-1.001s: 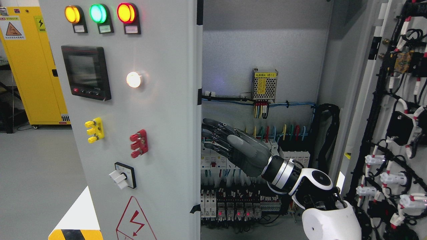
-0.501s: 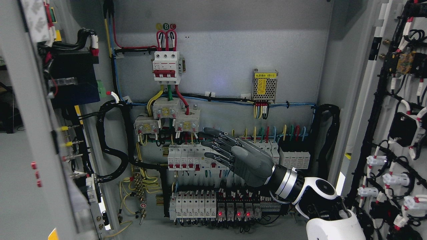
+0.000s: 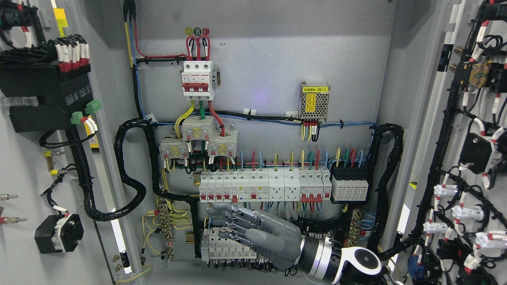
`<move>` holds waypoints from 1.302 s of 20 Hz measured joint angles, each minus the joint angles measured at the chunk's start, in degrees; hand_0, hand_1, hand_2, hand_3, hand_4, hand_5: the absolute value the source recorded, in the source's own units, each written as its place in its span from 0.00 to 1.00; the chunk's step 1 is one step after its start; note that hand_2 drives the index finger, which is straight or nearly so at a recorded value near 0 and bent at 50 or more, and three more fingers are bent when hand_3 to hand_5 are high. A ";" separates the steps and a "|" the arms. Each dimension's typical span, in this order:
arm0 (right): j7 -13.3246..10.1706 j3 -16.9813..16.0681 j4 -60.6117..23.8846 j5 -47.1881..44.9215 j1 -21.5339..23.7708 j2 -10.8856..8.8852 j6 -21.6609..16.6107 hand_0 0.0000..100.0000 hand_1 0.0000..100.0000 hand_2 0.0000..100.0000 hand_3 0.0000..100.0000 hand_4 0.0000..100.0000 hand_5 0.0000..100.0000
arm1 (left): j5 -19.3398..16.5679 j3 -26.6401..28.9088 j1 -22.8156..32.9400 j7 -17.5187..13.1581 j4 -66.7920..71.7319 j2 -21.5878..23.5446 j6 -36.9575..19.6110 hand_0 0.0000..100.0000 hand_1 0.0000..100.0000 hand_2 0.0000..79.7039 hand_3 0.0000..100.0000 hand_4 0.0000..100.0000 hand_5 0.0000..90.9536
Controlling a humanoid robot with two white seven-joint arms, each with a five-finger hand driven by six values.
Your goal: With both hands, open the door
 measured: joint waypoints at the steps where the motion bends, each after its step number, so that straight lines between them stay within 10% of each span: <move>1: -1.22 1.36 -0.87 0.00 0.79 0.16 0.07 0.00 0.50 0.04 0.00 0.00 0.00 | -0.01 0.00 -0.01 0.00 0.00 0.00 0.00 0.12 0.56 0.00 0.00 0.00 0.00; 26: -10.38 23.42 -8.14 -0.02 4.40 9.05 -1.51 0.00 0.50 0.04 0.00 0.00 0.00 | -0.11 0.00 -0.08 -0.03 -0.01 -0.59 0.00 0.12 0.56 0.00 0.00 0.00 0.00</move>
